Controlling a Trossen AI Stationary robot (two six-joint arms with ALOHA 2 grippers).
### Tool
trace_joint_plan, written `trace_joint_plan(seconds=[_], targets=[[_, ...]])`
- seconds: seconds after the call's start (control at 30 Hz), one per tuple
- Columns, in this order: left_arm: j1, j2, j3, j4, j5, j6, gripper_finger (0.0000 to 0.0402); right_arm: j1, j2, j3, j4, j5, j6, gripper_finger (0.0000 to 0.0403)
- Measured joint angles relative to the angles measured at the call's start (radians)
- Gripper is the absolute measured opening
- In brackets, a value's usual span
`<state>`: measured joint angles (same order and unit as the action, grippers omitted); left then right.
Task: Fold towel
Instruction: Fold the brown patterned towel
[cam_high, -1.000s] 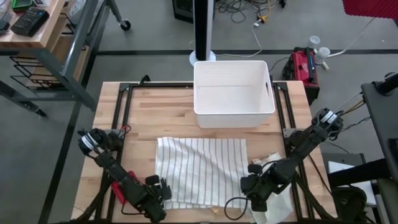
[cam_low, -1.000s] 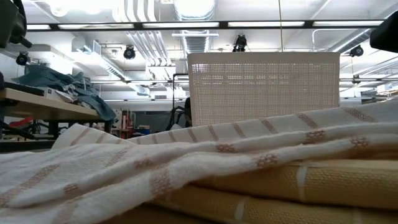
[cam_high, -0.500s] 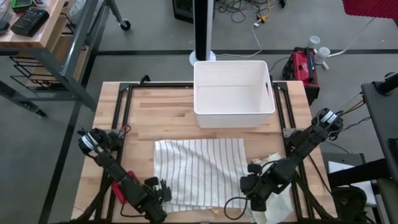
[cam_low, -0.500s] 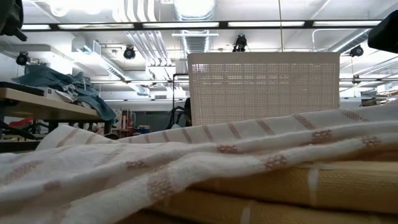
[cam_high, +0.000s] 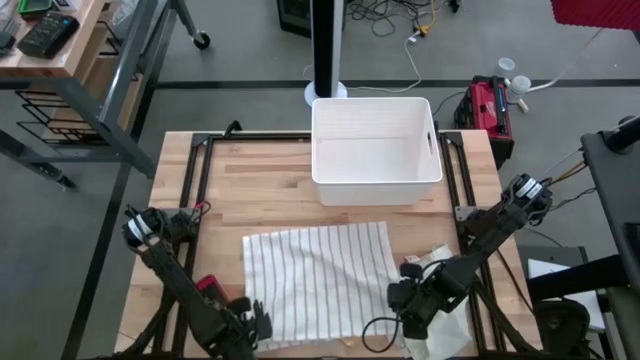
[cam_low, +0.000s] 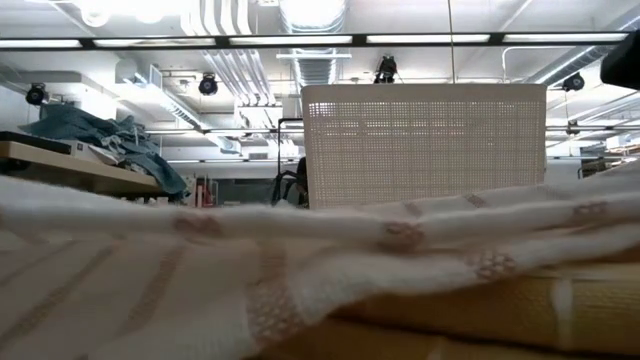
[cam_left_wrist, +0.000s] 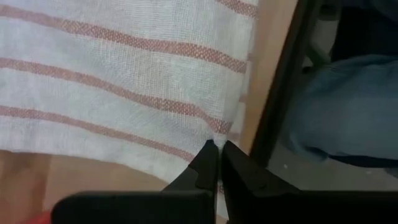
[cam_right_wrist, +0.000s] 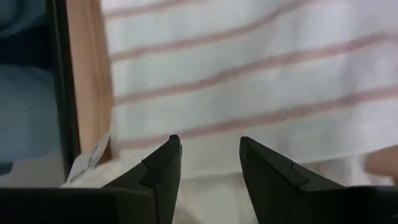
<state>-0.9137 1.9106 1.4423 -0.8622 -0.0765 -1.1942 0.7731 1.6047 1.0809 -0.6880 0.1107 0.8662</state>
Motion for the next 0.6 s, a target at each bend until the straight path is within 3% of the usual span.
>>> trace_joint_plan(seconds=[0.13,0.23,0.6], targets=[[-0.008,0.000,0.011,0.017,0.000,-0.025,0.0001,-0.001,0.000,0.001,0.064,0.143,-0.030,0.0153],[-0.008,0.000,0.002,0.127,0.000,-0.028,0.0001,-0.005,0.001,0.003,0.121,0.210,-0.102,0.0147],[-0.009,0.083,-0.055,0.153,0.105,-0.131,0.0022,-0.012,0.002,0.003,0.144,0.229,-0.134,0.0119]])
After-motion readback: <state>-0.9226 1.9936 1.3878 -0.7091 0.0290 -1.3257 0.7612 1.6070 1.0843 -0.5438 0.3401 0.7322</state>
